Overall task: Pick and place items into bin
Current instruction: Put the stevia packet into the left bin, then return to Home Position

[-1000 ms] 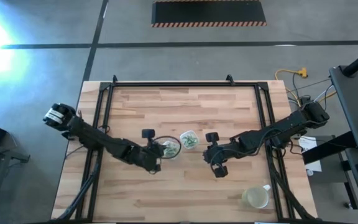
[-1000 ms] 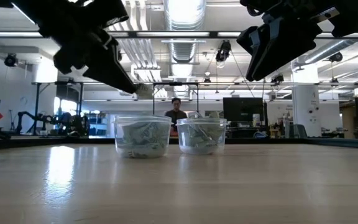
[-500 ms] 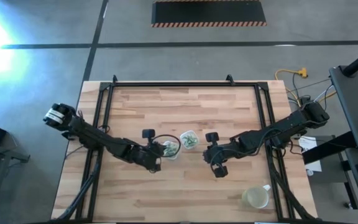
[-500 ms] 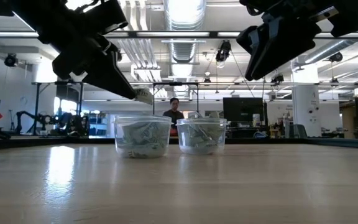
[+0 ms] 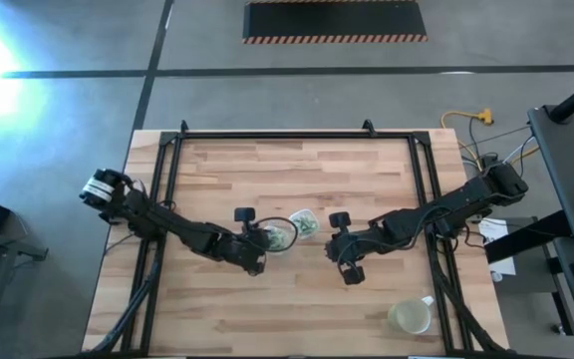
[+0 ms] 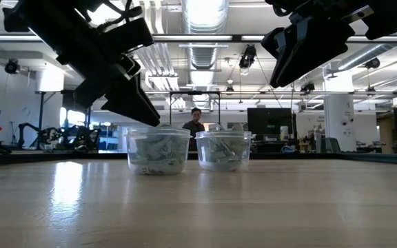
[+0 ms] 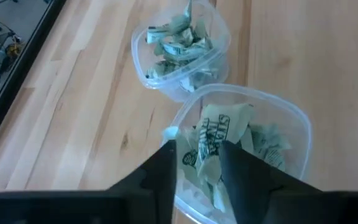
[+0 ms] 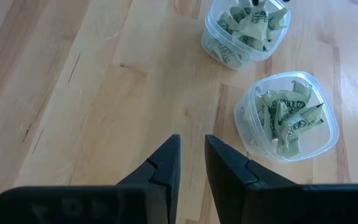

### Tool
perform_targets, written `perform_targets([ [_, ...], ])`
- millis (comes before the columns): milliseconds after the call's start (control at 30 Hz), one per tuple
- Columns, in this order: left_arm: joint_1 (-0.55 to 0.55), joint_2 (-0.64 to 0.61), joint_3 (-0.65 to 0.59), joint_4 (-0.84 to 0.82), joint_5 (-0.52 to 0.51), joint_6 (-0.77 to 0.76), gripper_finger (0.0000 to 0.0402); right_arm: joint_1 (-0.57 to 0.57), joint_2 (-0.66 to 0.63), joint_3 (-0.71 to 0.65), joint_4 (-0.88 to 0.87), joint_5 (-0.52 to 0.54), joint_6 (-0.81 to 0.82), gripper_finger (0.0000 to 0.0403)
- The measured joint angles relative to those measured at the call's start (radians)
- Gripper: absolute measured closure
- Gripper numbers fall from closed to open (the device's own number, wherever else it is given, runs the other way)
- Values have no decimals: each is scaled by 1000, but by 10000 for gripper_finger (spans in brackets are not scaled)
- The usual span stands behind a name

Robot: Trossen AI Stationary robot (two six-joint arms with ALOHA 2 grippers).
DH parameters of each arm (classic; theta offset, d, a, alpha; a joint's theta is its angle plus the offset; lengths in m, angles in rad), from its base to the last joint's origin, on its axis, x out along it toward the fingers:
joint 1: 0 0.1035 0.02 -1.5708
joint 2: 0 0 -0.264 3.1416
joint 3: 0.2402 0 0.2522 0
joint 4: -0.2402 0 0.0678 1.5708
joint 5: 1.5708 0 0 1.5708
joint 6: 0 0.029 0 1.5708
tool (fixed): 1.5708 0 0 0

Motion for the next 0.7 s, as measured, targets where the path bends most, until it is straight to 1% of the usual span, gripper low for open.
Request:
perform_targets([
  [167, 0, -12, 9, 1, 0, 0, 263, 0, 0, 0, -2, 0, -3, 337],
  [300, -1, -30, 17, 1, 0, 43, 254, 0, -2, 0, -6, 31, -41, 342],
  [367, -1, -50, 20, 0, 1, 53, 254, 0, -9, 2, -13, 99, -48, 344],
  [467, -1, -88, 29, 2, -2, 81, 253, -3, -27, 31, -52, 253, -49, 344],
  [567, -1, -147, 34, -1, -57, 143, 253, -9, -58, 76, -132, 392, -8, 345],
  [633, 0, -194, 36, -11, -76, 212, 253, -10, -86, 105, -188, 459, 60, 346],
  [700, 0, -247, 36, -20, -77, 318, 253, -10, -126, 116, -196, 479, 91, 346],
])
